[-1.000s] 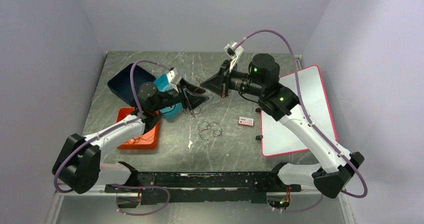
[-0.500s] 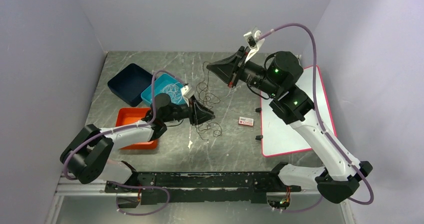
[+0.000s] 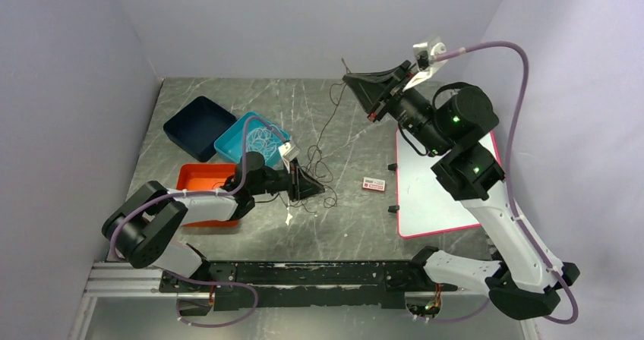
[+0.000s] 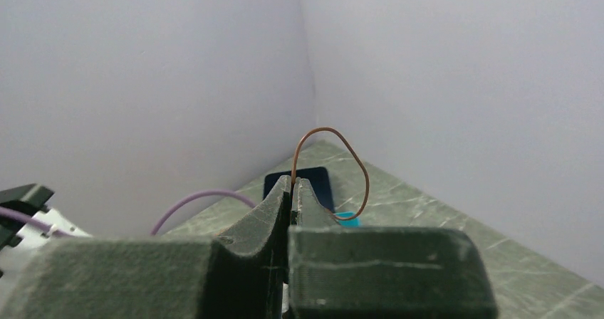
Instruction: Untangle the cables
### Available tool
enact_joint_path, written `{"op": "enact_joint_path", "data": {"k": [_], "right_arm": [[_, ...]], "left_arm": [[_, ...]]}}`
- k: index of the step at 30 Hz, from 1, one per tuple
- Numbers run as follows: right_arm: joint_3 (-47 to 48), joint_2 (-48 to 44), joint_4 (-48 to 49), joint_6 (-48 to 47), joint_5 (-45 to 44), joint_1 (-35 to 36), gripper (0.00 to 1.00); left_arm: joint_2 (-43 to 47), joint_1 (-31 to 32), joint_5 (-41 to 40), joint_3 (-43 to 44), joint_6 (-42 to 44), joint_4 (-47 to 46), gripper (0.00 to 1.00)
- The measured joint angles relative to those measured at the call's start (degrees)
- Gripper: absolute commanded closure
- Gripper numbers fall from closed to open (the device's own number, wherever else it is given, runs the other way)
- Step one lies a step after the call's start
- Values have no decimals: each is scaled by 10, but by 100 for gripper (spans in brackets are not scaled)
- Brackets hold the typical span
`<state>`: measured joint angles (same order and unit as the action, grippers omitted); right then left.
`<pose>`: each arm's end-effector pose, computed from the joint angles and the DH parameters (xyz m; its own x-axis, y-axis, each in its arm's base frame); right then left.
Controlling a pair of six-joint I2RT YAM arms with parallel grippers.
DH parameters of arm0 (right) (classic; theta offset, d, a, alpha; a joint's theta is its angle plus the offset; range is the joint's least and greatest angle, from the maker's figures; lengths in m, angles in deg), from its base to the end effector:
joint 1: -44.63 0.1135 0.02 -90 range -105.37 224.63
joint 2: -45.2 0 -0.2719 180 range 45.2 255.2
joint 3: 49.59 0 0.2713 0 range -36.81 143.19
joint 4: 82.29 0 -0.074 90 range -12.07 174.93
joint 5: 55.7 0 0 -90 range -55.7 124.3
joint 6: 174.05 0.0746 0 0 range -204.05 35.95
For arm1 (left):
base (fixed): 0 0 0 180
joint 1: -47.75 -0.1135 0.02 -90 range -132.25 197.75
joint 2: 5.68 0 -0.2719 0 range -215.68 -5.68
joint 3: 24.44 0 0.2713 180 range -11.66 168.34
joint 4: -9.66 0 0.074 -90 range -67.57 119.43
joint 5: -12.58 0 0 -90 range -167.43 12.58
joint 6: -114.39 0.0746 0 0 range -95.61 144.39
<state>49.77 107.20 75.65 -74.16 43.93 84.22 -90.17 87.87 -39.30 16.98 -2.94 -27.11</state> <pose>0.1849 0.1691 0.5571 0.0711 0.2785 -0.9578 -0.7764 0.6183 0.1222 0.2181 -0.2440 0.1843 -0.5227 -0.0319 -0.8519 0.8287 0.2157 -0.5165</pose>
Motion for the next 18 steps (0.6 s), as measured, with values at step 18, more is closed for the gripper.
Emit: {"op": "enact_joint_path", "data": {"k": [18], "right_arm": [[20,-54,12,-108,-239,0,100]], "left_arm": [[-18,2,-14,-41,-6,-19,85]]}}
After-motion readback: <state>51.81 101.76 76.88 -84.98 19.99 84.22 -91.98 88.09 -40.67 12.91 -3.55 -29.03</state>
